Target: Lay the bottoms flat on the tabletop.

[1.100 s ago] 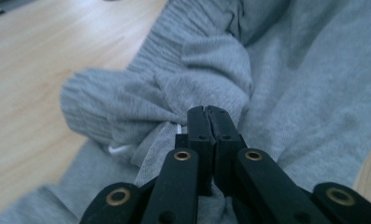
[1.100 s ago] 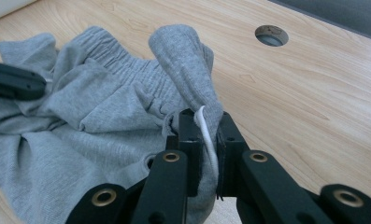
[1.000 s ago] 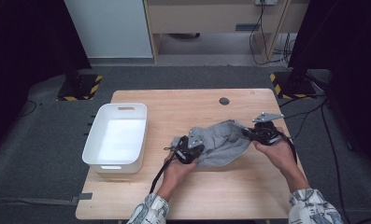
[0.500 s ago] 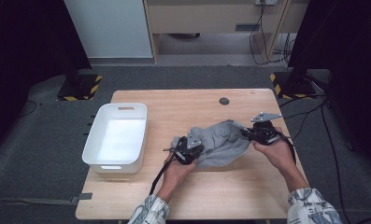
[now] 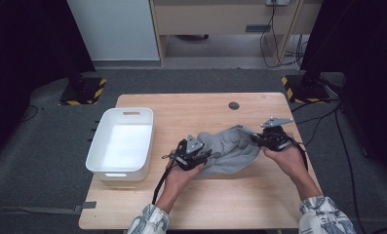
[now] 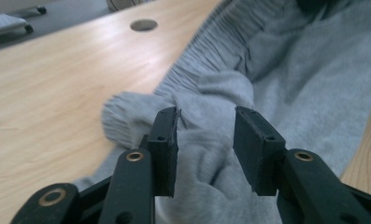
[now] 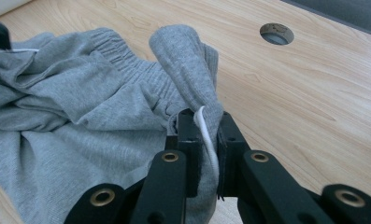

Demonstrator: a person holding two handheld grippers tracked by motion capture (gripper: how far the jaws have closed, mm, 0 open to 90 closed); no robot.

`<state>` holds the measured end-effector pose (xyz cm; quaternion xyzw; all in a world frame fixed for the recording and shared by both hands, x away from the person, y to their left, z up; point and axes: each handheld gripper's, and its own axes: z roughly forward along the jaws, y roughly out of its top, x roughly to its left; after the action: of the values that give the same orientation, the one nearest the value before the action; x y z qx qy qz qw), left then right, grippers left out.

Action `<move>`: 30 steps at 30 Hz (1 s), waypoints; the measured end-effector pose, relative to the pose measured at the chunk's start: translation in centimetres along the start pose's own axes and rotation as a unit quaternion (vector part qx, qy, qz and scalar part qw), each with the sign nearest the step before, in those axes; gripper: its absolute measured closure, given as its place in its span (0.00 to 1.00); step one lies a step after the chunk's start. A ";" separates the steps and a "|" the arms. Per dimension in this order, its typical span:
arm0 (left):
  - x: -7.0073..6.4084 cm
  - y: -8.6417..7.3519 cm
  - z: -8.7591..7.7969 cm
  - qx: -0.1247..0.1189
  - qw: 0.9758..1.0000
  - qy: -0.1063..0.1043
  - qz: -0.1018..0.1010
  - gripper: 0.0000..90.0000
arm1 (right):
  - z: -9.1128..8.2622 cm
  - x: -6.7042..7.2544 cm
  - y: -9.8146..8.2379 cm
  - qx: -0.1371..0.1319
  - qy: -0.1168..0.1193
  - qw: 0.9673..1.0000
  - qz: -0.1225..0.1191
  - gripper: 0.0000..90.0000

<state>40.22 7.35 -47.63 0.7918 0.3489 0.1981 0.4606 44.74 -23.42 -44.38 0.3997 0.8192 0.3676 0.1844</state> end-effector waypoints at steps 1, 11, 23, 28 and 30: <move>0.3 0.2 -0.3 -0.006 1.000 0.001 -0.005 0.66 | 0.0 0.0 0.0 0.000 0.000 1.000 -0.001 0.93; 2.4 0.4 -1.9 -0.002 0.999 0.027 -0.025 0.73 | 0.1 0.1 0.1 0.001 -0.001 1.000 0.001 0.92; 3.3 0.1 0.7 0.019 0.998 0.018 -0.054 0.75 | 0.2 0.0 0.0 0.001 -0.001 1.000 0.001 0.92; 3.5 -0.2 1.6 0.033 0.998 0.013 -0.060 0.72 | 0.1 -0.1 -0.1 0.000 0.000 1.000 0.002 0.92; 3.4 -0.5 1.8 0.038 0.997 0.011 -0.059 0.69 | 0.1 -0.1 -0.1 0.000 0.001 1.000 0.003 0.92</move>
<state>43.49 9.00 -48.95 0.7847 0.4072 0.1656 0.4370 44.87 -23.51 -44.49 0.4019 0.8180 0.3690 0.1822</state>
